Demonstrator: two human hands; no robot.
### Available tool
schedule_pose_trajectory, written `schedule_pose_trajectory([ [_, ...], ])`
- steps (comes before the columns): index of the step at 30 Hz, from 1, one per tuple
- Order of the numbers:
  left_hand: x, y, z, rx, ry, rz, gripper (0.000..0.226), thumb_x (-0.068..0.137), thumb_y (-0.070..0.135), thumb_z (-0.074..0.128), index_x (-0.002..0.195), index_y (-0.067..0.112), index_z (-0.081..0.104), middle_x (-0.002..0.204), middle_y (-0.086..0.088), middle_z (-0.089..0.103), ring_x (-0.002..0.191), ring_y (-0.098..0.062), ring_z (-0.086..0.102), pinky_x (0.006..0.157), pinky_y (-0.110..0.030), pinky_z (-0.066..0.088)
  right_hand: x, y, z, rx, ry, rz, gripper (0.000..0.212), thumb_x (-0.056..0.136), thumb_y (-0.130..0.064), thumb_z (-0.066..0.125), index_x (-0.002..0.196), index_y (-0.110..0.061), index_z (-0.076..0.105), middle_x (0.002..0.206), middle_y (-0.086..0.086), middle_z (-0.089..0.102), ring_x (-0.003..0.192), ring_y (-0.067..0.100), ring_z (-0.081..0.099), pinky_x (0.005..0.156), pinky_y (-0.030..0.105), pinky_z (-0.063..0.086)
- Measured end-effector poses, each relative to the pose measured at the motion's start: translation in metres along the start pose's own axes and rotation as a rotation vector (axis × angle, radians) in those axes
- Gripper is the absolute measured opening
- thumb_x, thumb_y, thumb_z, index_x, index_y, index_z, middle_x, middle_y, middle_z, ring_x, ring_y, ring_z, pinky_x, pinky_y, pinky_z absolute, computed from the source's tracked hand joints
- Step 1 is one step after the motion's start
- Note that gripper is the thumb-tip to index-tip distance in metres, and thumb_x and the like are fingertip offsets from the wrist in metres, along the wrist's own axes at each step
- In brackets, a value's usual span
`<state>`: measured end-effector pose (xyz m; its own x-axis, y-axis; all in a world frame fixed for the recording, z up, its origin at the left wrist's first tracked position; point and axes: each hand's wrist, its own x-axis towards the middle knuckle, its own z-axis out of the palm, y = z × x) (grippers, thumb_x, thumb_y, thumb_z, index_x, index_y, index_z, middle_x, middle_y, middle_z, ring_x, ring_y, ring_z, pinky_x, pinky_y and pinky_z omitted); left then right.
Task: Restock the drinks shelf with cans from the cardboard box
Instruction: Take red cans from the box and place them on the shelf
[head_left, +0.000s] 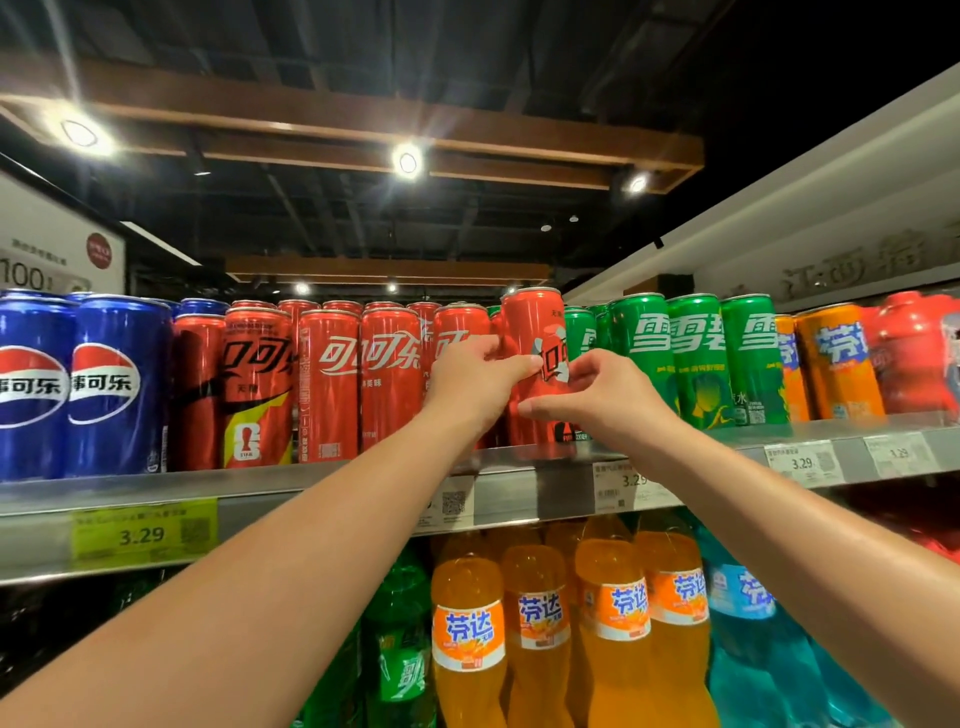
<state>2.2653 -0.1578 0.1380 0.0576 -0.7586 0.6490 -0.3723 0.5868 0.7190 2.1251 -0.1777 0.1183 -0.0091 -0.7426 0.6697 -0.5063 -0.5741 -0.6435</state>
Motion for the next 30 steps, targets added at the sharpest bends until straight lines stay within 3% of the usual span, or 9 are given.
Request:
schedule_pose_trajectory([
  [4,-0.005,0.001,0.000,0.051,0.007,0.011,0.035,0.086,0.032,0.067,0.116,0.014,0.065,0.110,-0.004,0.068,0.104,-0.024,0.063,0.091,-0.048,0.051,-0.003,0.000,-0.002,-0.035,-0.012,-0.035,0.063,0.056,-0.059,0.082,0.101,-0.026,0.053,0.088,-0.014,0.059,0.078,0.001,0.057,0.056,0.019,0.044],
  [7,-0.012,0.000,-0.003,0.087,0.060,0.006,0.040,0.084,0.035,0.069,0.117,0.013,0.064,0.111,-0.004,0.066,0.104,-0.024,0.062,0.091,-0.046,0.052,-0.008,0.001,-0.005,-0.071,-0.055,-0.046,0.049,0.061,-0.065,0.076,0.088,-0.031,0.052,0.081,-0.017,0.059,0.073,-0.001,0.057,0.053,0.019,0.041],
  [10,-0.022,0.001,-0.010,0.222,0.106,0.012,0.037,0.087,0.037,0.064,0.116,0.015,0.062,0.112,-0.001,0.064,0.102,-0.020,0.061,0.090,-0.040,0.052,-0.017,0.000,-0.014,-0.185,-0.104,-0.054,0.036,0.074,-0.063,0.066,0.079,-0.028,0.059,0.079,-0.011,0.066,0.072,0.002,0.060,0.056,0.024,0.047],
  [12,-0.031,0.001,-0.015,0.366,0.114,0.030,0.036,0.088,0.037,0.061,0.119,0.018,0.061,0.115,0.003,0.061,0.100,-0.012,0.055,0.084,-0.028,0.045,-0.025,-0.001,-0.020,-0.310,-0.110,-0.086,0.040,0.082,-0.054,0.061,0.094,-0.017,0.066,0.089,-0.001,0.069,0.080,0.010,0.062,0.064,0.028,0.049],
  [15,-0.051,0.003,-0.022,0.539,0.110,0.062,0.034,0.088,0.036,0.059,0.118,0.020,0.062,0.117,0.003,0.060,0.101,-0.012,0.053,0.079,-0.027,0.040,-0.042,-0.008,-0.024,-0.453,-0.110,-0.129,0.047,0.088,-0.046,0.055,0.108,-0.005,0.063,0.101,0.011,0.069,0.089,0.025,0.064,0.077,0.036,0.053],
  [19,-0.081,0.011,-0.034,0.668,0.016,0.045,0.033,0.086,0.037,0.058,0.114,0.021,0.063,0.114,0.001,0.064,0.098,-0.020,0.060,0.086,-0.036,0.051,-0.072,-0.024,-0.023,-0.588,-0.197,-0.147,0.038,0.089,-0.043,0.050,0.109,-0.013,0.063,0.104,0.010,0.068,0.092,0.029,0.062,0.079,0.036,0.053],
  [23,-0.114,0.020,-0.052,0.777,-0.033,0.048,0.039,0.084,0.039,0.057,0.119,0.021,0.061,0.117,-0.001,0.063,0.103,-0.022,0.058,0.087,-0.036,0.050,-0.101,-0.044,-0.017,-0.722,-0.239,-0.130,0.042,0.086,-0.042,0.053,0.115,-0.012,0.058,0.110,0.011,0.062,0.096,0.029,0.057,0.077,0.035,0.051],
  [27,-0.156,0.022,-0.078,0.833,-0.079,0.029,0.038,0.084,0.038,0.056,0.117,0.020,0.062,0.114,-0.003,0.065,0.101,-0.024,0.058,0.085,-0.034,0.050,-0.136,-0.065,-0.002,-0.779,-0.345,-0.075,0.027,0.083,-0.039,0.055,0.088,-0.013,0.058,0.081,0.005,0.057,0.071,0.021,0.053,0.051,0.024,0.035],
  [30,-0.190,0.015,-0.098,0.880,-0.114,-0.017,0.037,0.082,0.037,0.057,0.115,0.022,0.063,0.115,-0.003,0.066,0.102,-0.025,0.059,0.086,-0.035,0.050,-0.167,-0.073,0.015,-0.775,-0.410,-0.043,0.023,0.082,-0.038,0.056,0.078,-0.015,0.055,0.075,0.003,0.057,0.067,0.018,0.052,0.053,0.026,0.039],
])
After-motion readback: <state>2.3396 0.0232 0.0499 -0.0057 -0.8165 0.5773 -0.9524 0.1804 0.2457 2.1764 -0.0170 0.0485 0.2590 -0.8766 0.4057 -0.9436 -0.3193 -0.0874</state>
